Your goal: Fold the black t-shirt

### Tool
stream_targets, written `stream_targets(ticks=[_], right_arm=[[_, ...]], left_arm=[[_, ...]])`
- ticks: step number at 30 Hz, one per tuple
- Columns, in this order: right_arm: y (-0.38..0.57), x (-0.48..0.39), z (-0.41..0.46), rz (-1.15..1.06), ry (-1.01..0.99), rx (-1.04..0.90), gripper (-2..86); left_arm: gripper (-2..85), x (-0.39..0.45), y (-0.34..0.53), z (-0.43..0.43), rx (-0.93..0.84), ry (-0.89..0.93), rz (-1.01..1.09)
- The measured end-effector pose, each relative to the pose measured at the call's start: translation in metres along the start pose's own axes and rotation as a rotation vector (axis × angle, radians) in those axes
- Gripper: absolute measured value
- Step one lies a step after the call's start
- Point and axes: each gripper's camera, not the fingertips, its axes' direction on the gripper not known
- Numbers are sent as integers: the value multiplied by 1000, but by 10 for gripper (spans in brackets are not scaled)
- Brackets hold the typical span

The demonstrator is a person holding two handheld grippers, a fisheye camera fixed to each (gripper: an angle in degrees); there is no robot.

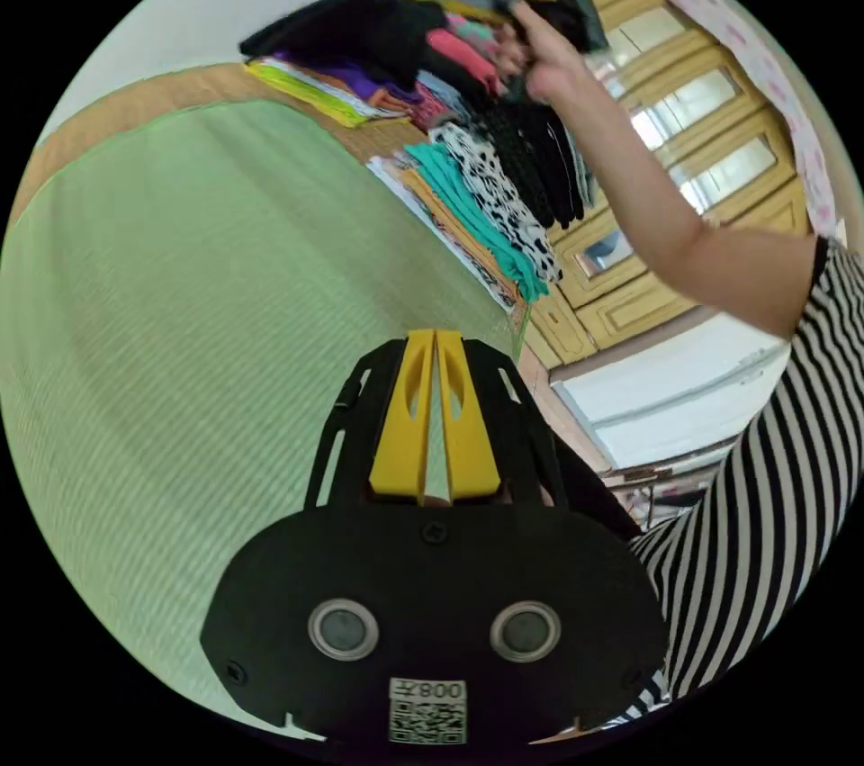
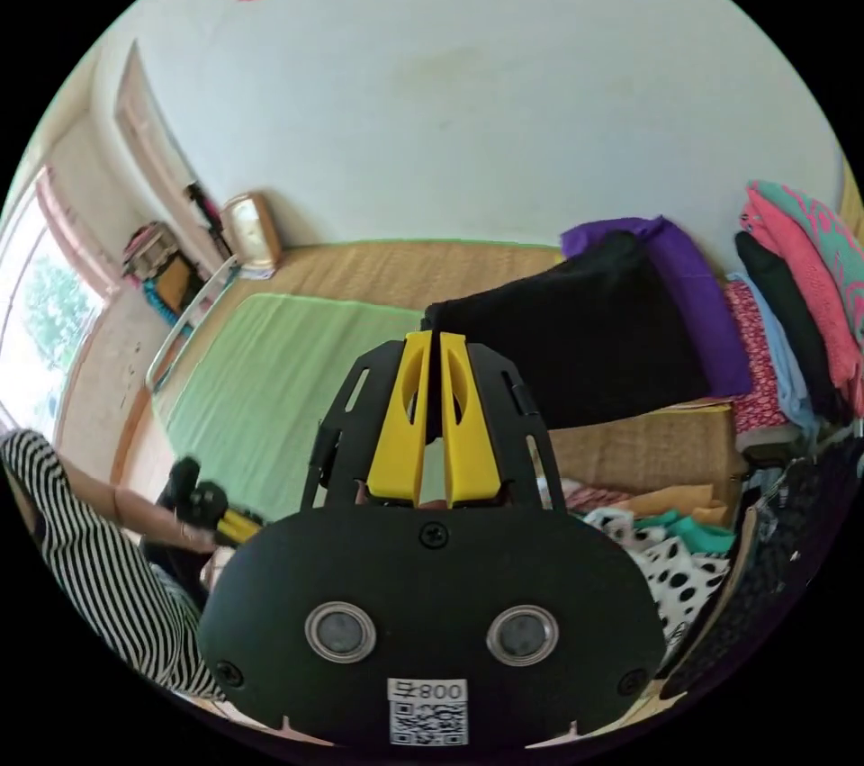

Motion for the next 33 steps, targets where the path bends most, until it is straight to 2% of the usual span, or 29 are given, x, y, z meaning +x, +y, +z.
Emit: stream_targets(ticks=[4, 9, 11, 15, 17, 21, 23, 26, 33], right_arm=[[72, -83, 18, -49, -157, -120, 8], [152, -148, 53, 32, -366, -280, 9], [182, -170, 59, 54, -359, -342, 9], [222, -187, 81, 83, -392, -464, 10], [239, -187, 95, 95, -318, -544, 12], [245, -177, 91, 103, -181, -584, 16], [246, -166, 84, 110, -66, -603, 19], [243, -151, 77, 157, 15, -586, 23], [225, -139, 75, 200, 172, -537, 19]], left_arm=[[4, -25, 55, -87, 92, -23, -180], [10, -51, 129, -150, 211, 81, -420], [19, -59, 159, -171, 257, 114, -500], [35, -69, 180, -189, 236, 99, -545], [48, -76, 179, -196, 199, 93, -546], [58, -83, 160, -204, 183, 96, -518], [59, -87, 139, -206, 132, 38, -489], [56, -91, 116, -203, 27, -57, -459], [36, -85, 97, -210, -12, -18, -418]])
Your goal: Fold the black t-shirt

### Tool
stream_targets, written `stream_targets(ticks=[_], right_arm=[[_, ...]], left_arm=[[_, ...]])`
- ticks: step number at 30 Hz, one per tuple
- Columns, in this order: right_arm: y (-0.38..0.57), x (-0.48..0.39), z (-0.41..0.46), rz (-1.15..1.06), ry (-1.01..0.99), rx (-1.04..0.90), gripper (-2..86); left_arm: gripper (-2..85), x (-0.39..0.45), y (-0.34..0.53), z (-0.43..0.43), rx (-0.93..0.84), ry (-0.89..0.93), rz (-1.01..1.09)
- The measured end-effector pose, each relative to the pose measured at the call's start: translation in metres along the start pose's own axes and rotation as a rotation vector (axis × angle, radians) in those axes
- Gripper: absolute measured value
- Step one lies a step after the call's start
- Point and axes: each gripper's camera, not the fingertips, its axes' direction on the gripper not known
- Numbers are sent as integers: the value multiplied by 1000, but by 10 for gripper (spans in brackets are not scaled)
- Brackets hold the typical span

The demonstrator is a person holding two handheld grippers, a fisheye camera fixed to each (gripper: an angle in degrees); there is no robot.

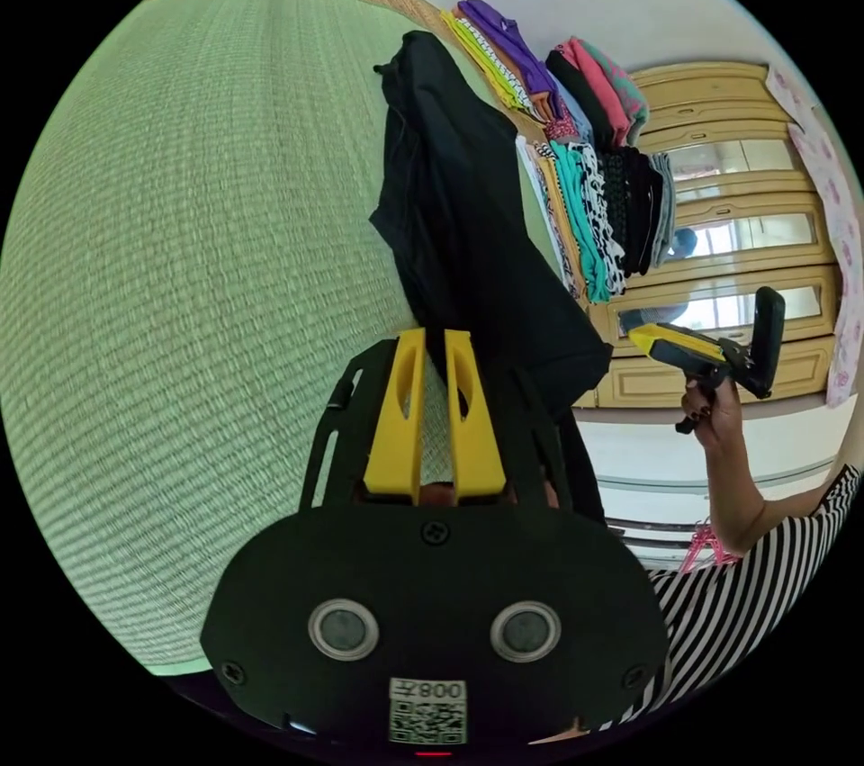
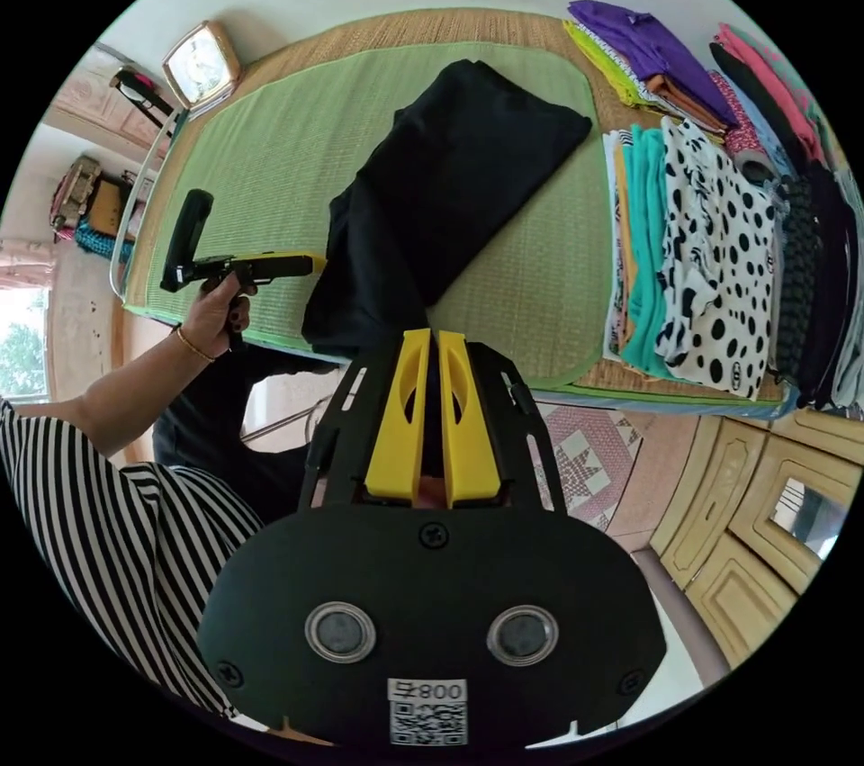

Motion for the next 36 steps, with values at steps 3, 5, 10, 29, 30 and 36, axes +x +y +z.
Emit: stream_targets(ticks=[3, 5, 10, 29, 30, 36], right_arm=[[-3, 5, -13, 6, 1, 49, 22], [-12, -3, -17, -44, -68, 88, 30], [-54, -47, 19, -177, -191, 83, 62], [-127, -30, 99, -136, -292, -52, 19], [-124, -28, 96, -135, -299, -44, 17], [-83, -4, 53, -152, -361, 79, 8]], left_arm=[[24, 3, -4, -8, -12, -6, 4], [18, 6, -4, -18, -1, 0, 15], [9, 17, 2, -52, 79, 58, 17], [8, 79, -3, -123, 95, 83, 246], [10, 79, -2, -128, 107, 81, 245], [54, 46, -32, -165, 218, 201, 116]])
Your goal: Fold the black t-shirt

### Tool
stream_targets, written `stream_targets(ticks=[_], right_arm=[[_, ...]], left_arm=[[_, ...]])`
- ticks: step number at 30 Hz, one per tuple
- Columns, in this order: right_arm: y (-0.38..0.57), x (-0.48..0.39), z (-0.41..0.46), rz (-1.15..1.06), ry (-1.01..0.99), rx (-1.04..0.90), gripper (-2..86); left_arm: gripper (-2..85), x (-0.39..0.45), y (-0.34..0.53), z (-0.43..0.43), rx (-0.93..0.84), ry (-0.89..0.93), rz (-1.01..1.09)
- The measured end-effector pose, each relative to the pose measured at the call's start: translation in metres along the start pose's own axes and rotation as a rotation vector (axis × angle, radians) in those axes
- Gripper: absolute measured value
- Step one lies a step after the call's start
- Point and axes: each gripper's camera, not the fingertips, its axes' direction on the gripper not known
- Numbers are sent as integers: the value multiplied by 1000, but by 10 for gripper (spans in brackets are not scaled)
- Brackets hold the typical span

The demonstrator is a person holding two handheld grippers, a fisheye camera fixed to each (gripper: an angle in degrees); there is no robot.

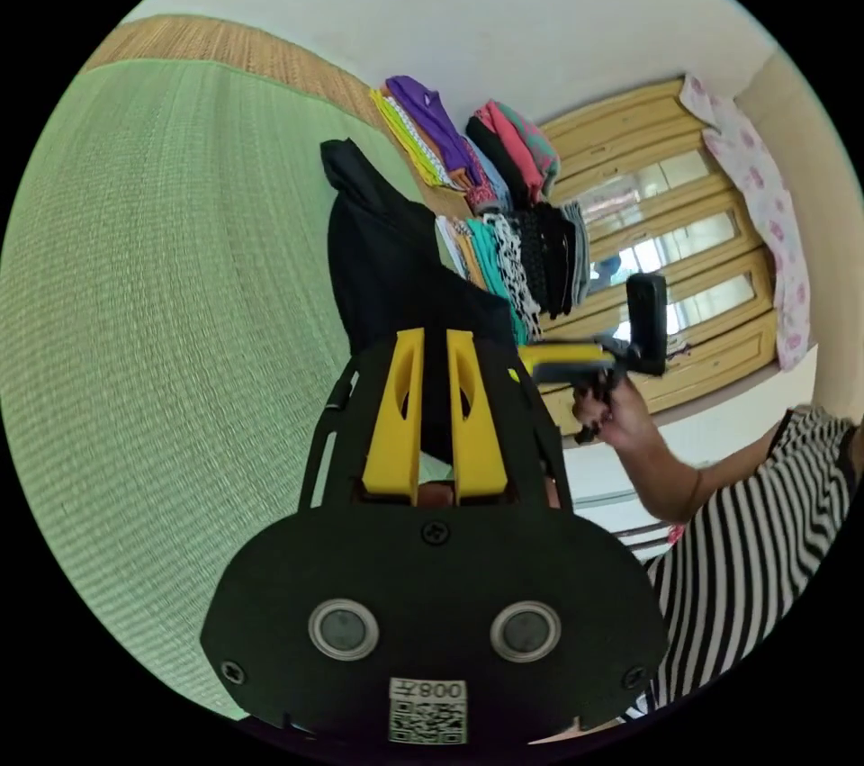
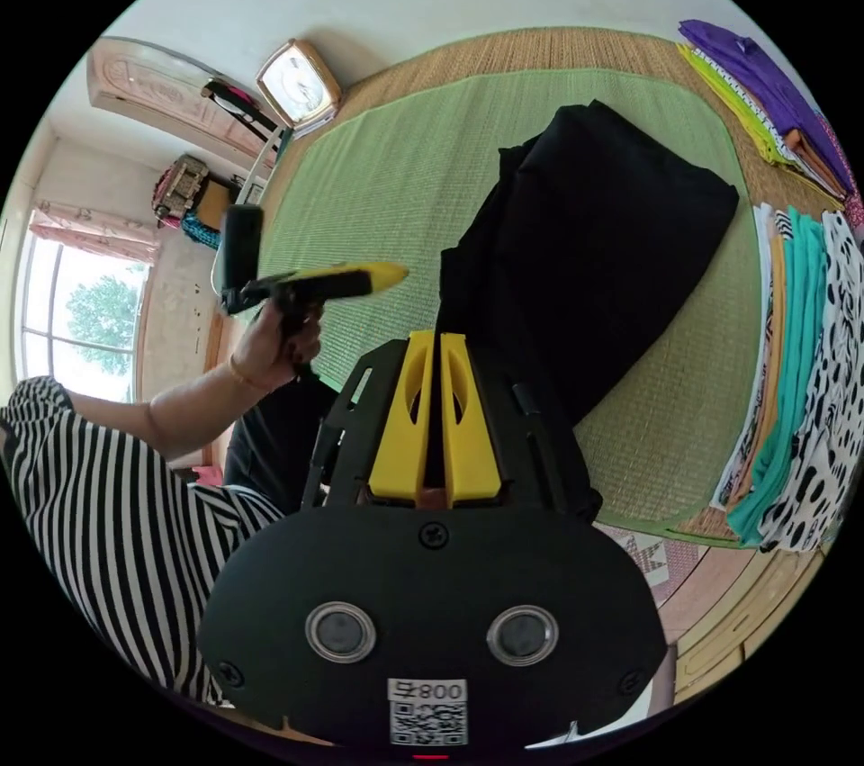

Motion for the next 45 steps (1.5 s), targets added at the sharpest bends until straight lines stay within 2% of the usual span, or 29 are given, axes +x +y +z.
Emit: stream_targets(ticks=[10, 17, 24, 30, 36, 42, 45], right_arm=[[52, -9, -14, -13, -46, 35, 5], [77, -17, -3, -18, -61, 43, 5], [106, -32, 1, -27, -61, 43, 6], [148, -55, -16, -41, -48, 73, 5], [200, -102, -68, -98, 39, 209, 6], [257, -177, -138, -235, 140, 431, 6], [288, -221, -170, -333, 149, 561, 6]], left_arm=[[97, -53, -72, -16, 97, 196, -306], [69, -28, -86, -15, -29, 173, -316], [16, 16, -55, -41, -32, 190, -310], [7, 85, 11, -118, 111, 293, -246], [6, 181, 106, -212, 321, 389, -168], [5, 312, 207, -317, 549, 386, 90], [5, 388, 255, -366, 638, 324, 271]])
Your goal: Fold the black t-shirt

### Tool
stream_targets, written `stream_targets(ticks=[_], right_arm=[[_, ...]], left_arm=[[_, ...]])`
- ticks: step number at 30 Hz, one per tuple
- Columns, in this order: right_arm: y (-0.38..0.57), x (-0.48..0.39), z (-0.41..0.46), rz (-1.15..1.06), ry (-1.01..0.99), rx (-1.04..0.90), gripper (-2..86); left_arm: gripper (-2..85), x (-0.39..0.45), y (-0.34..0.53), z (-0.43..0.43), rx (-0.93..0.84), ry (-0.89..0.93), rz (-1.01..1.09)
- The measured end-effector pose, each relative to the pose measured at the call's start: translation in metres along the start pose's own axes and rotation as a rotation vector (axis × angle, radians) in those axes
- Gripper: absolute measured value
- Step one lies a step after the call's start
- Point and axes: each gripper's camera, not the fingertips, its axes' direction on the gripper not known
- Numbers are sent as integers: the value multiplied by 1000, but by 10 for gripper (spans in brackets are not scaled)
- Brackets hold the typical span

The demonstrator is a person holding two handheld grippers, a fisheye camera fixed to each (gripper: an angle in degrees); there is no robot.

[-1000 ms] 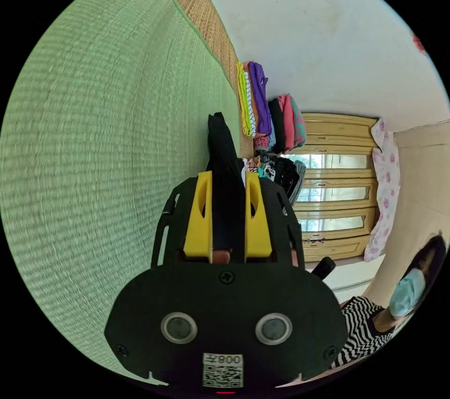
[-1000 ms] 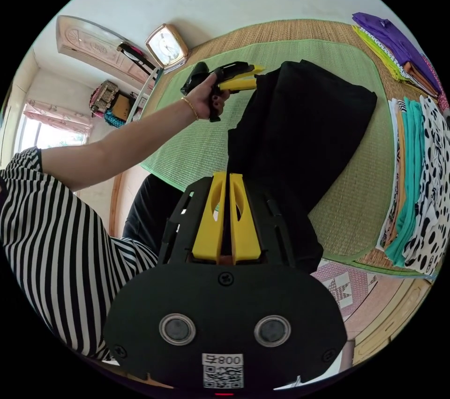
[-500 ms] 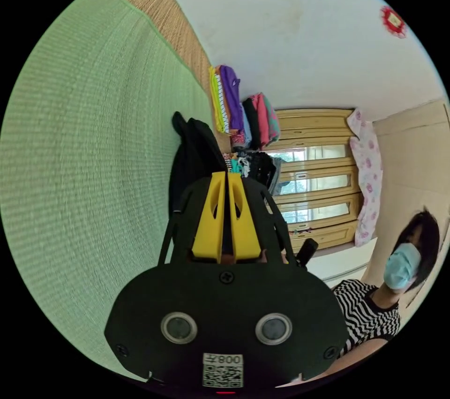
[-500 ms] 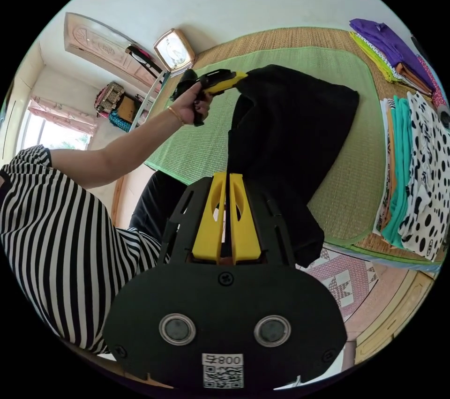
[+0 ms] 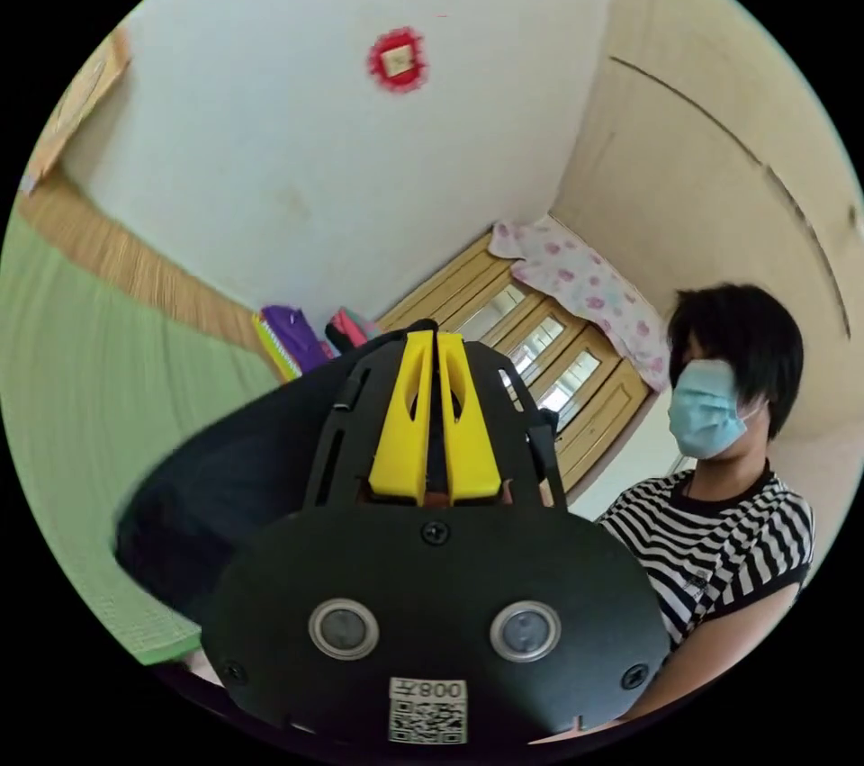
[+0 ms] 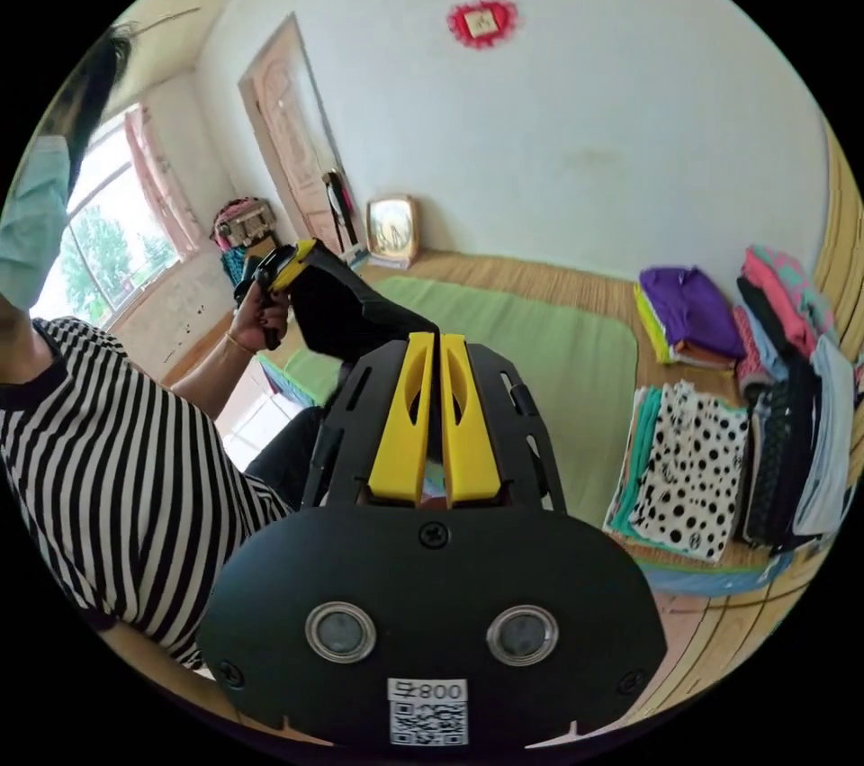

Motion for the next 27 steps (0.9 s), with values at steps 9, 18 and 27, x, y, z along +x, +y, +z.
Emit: stream_targets(ticks=[9, 18, 27], right_arm=[[2, -116, -123, -238, 20, 392, 5], [20, -158, -155, -311, -57, 362, 7], [43, -128, -85, -190, -308, 155, 8]], left_arm=[[5, 237, 11, -69, 129, 30, 461], [3, 372, 38, -105, 184, 44, 596], [4, 449, 56, -104, 176, 104, 571]])
